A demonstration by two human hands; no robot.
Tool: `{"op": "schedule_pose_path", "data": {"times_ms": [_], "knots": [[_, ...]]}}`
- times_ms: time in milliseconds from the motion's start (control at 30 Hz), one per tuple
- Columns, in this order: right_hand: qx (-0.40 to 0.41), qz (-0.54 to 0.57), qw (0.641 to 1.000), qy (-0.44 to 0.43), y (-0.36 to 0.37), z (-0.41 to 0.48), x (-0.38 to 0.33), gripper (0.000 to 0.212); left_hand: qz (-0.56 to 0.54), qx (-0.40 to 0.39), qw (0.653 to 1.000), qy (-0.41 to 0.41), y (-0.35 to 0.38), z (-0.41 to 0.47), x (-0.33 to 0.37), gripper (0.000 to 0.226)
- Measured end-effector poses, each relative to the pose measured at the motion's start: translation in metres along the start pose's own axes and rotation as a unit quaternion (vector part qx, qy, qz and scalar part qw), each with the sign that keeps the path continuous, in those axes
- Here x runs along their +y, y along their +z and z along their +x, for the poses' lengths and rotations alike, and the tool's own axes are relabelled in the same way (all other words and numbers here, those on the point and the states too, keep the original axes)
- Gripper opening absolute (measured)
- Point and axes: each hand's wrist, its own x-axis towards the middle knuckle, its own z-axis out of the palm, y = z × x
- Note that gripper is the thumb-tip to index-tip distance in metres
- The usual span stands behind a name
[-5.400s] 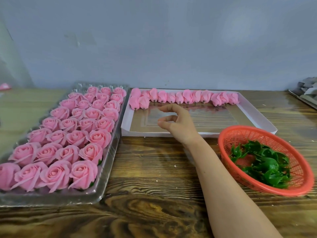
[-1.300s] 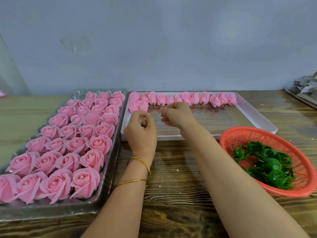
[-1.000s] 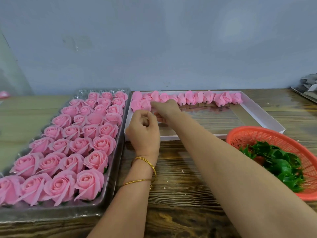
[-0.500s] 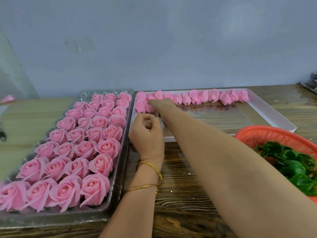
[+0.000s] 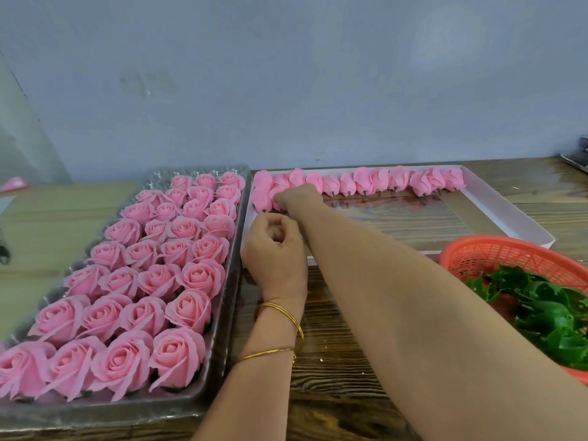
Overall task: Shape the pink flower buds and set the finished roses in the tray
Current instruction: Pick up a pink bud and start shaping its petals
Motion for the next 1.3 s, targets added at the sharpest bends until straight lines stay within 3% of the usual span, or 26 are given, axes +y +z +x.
{"op": "schedule_pose_path", "data": {"times_ms": [533, 800, 933, 1133, 1300], "knots": [[-0.023, 0.004, 1.000, 0.003, -0.002, -0.003, -0.004, 0.022, 0.007, -0.007, 1.000, -0.011, -0.002, 0.000, 0.002, 0.029], [-0.006, 0.034, 0.999, 0.012, -0.001, -0.007, 0.000, 0.028, 0.013, -0.001, 1.000, -0.007, -0.003, 0.002, 0.003, 0.031], [0.002, 0.059, 0.998, 0.007, -0.003, -0.010, 0.002, 0.036, 0.020, 0.006, 1.000, -0.008, -0.002, 0.004, 0.003, 0.018], [0.047, 0.031, 0.998, 0.013, -0.016, -0.011, 0.004, 0.031, 0.014, 0.006, 1.000, -0.004, -0.004, 0.004, 0.002, 0.018], [0.062, 0.052, 0.997, -0.015, -0.033, -0.018, 0.009, 0.048, -0.003, 0.003, 1.000, -0.013, -0.003, 0.004, 0.001, 0.024]]}}
